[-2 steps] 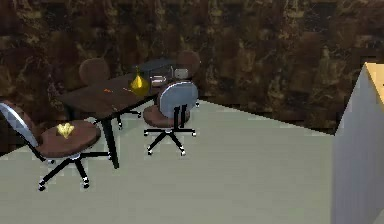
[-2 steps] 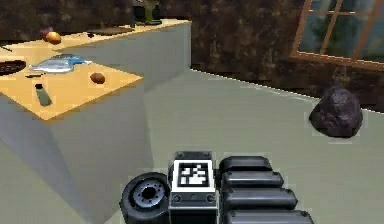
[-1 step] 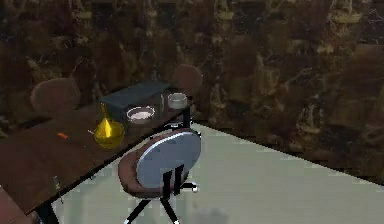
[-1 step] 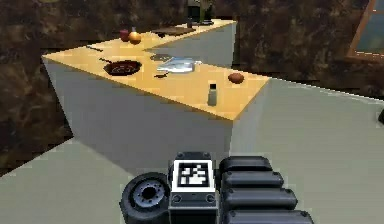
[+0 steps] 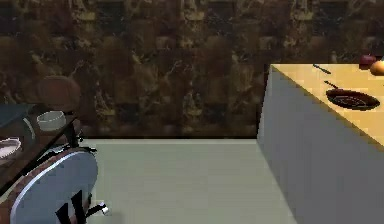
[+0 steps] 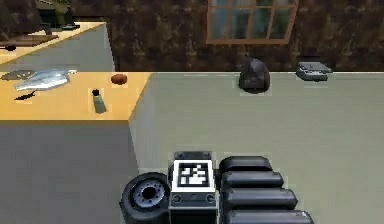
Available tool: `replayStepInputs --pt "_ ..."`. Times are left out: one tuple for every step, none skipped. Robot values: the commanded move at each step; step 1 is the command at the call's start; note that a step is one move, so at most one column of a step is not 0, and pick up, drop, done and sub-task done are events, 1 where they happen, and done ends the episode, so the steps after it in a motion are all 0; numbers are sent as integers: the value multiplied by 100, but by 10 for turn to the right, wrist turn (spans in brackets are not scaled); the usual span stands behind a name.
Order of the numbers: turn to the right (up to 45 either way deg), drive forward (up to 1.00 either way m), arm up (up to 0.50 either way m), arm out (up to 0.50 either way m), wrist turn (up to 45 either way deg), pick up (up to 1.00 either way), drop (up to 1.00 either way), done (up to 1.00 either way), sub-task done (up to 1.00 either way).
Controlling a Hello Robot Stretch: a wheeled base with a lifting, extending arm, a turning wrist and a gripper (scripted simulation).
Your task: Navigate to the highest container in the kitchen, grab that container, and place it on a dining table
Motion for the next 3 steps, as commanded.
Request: replayStepInputs --pt "0 100 0 0 0 0 0 0 0" --pt "90 0 0 0 0 0 0 0 0" --pt "0 5 0 0 0 0 0 0 0"
